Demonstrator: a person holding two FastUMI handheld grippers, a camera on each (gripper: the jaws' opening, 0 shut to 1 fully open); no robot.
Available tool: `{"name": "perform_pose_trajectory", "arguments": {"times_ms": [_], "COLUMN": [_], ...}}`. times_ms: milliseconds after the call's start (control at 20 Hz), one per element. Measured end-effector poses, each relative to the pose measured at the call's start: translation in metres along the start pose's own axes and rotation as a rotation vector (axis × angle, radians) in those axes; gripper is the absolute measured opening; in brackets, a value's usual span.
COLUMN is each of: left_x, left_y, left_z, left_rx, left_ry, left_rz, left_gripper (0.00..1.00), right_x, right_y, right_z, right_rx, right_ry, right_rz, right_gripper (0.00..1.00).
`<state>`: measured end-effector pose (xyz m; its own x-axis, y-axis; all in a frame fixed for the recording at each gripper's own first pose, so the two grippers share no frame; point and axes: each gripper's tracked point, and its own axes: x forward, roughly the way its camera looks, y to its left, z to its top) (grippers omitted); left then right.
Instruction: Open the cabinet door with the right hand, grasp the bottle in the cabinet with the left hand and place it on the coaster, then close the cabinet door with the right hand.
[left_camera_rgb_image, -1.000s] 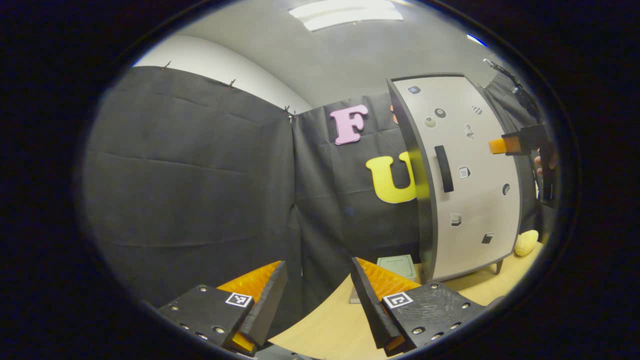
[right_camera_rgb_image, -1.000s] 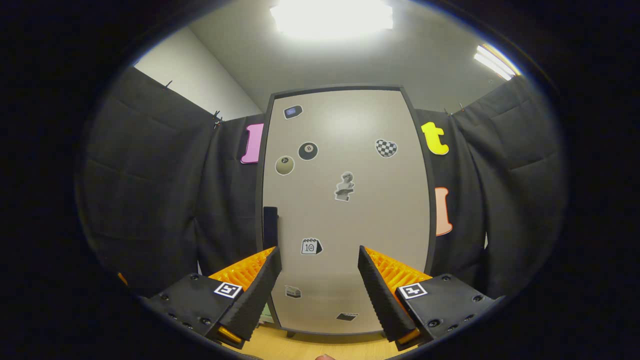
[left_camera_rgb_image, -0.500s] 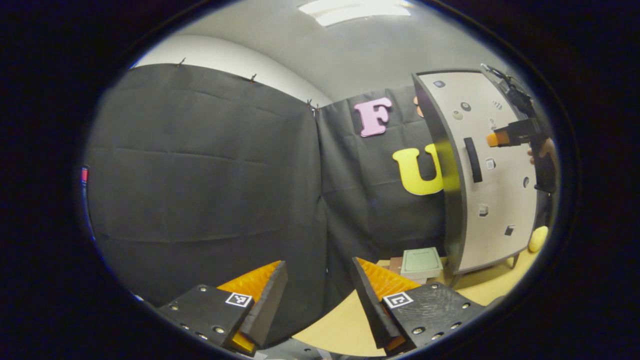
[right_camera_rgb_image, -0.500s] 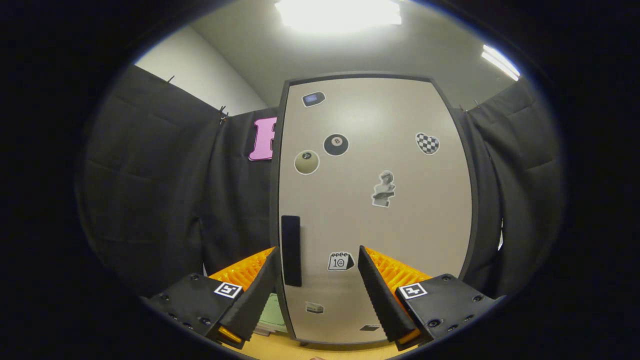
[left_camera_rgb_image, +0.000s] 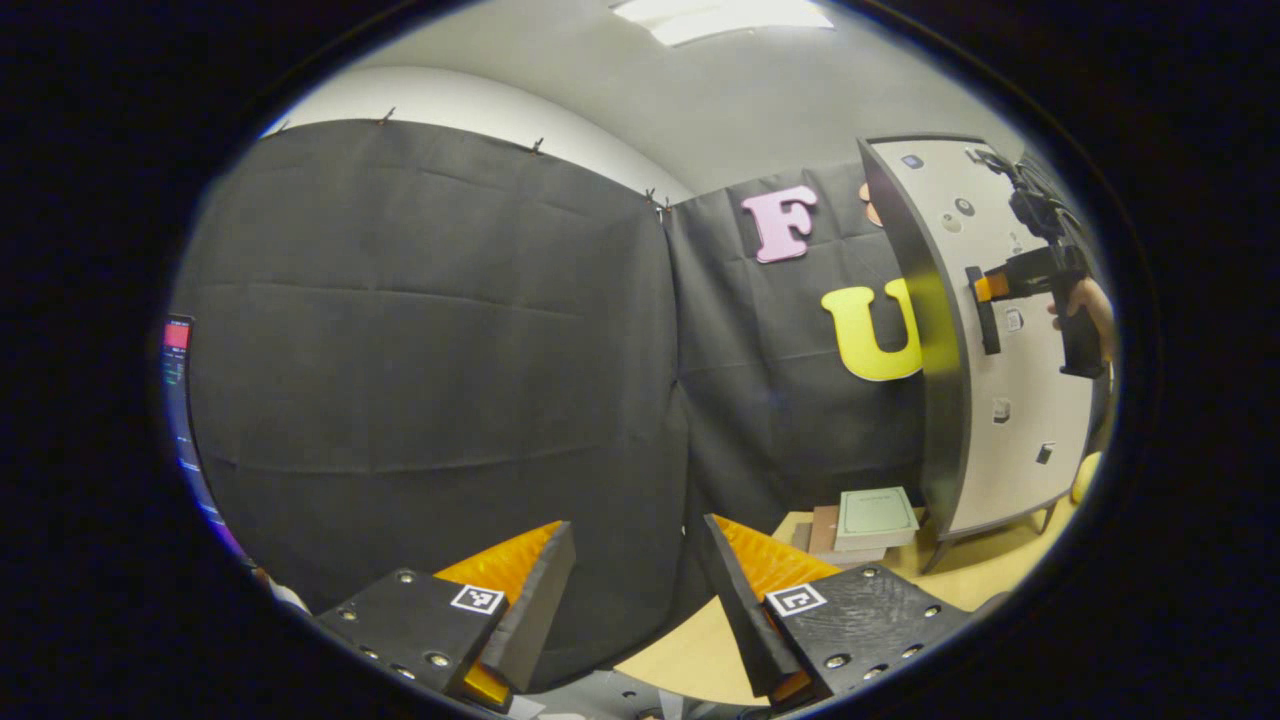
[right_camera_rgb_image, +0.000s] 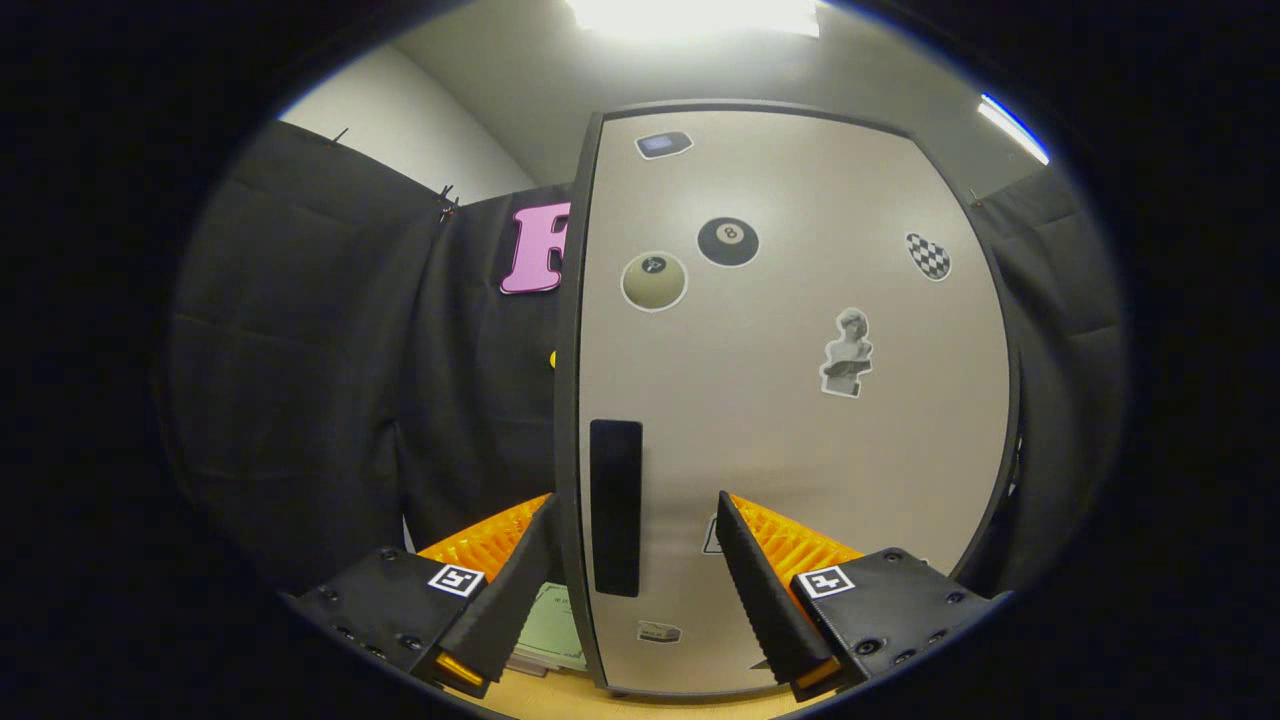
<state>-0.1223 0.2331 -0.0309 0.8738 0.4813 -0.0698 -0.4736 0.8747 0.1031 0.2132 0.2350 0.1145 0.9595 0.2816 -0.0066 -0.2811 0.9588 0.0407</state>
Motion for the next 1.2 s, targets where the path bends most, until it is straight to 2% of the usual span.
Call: {"name": "perform_pose_trajectory", "arguments": {"times_ms": [250,300,350,400,450,500,600,650,700,750,800,850,900,950,1000,1200], "left_x": [0.002,0.003,0.003,0.002,0.002,0.002,0.002,0.002,0.003,0.003,0.002,0.003,0.002,0.002,0.002,0.001], "left_y": [0.006,0.007,0.007,0.008,0.008,0.008,0.009,0.009,0.01,0.011,0.01,0.01,0.01,0.009,0.008,0.004], "left_z": [-0.005,-0.007,-0.007,-0.008,-0.007,-0.007,-0.007,-0.007,-0.009,-0.009,-0.009,-0.008,-0.009,-0.008,-0.007,-0.001], "left_rx": [-0.001,-0.002,-0.002,-0.002,-0.002,-0.003,-0.004,-0.006,-0.008,-0.011,-0.014,-0.016,-0.019,-0.022,-0.025,-0.027], "left_ry": [0.013,0.013,0.013,0.012,0.011,0.01,0.009,0.009,0.01,0.011,0.011,0.012,0.012,0.012,0.009,-0.01], "left_rz": [0.02,0.024,0.026,0.029,0.032,0.035,0.041,0.044,0.045,0.046,0.045,0.044,0.042,0.038,0.033,-0.004], "left_gripper": [0.77,0.77,0.77,0.77,0.77,0.77,0.77,0.77,0.77,0.77,0.77,0.77,0.77,0.77,0.77,0.77], "right_x": [0.025,0.029,0.032,0.035,0.038,0.039,0.042,0.042,0.042,0.042,0.042,0.042,0.042,0.04,0.039,0.034], "right_y": [0.007,0.009,0.009,0.007,0.007,0.007,0.007,0.012,0.013,0.013,0.012,0.013,0.014,0.013,0.014,0.013], "right_z": [-0.018,-0.021,-0.023,-0.025,-0.027,-0.029,-0.034,-0.033,-0.032,-0.034,-0.033,-0.033,-0.034,-0.036,-0.035,-0.036], "right_rx": [-0.021,-0.019,-0.017,-0.014,-0.009,-0.003,0.013,0.032,0.033,0.022,0.014,0.009,-0.004,-0.004,-0.005,-0.002], "right_ry": [0.08,0.095,0.109,0.116,0.122,0.132,0.152,0.157,0.152,0.159,0.157,0.166,0.175,0.185,0.187,0.197], "right_rz": [-0.004,-0.003,-0.008,-0.019,-0.024,-0.027,-0.029,-0.004,-0.012,-0.014,-0.02,-0.018,-0.008,0.004,0.014,0.05], "right_gripper": [0.92,0.84,0.82,0.74,0.61,0.54,0.58,0.58,0.37,0.37,0.31,0.3,0.23,0.24,0.17,0.16]}}
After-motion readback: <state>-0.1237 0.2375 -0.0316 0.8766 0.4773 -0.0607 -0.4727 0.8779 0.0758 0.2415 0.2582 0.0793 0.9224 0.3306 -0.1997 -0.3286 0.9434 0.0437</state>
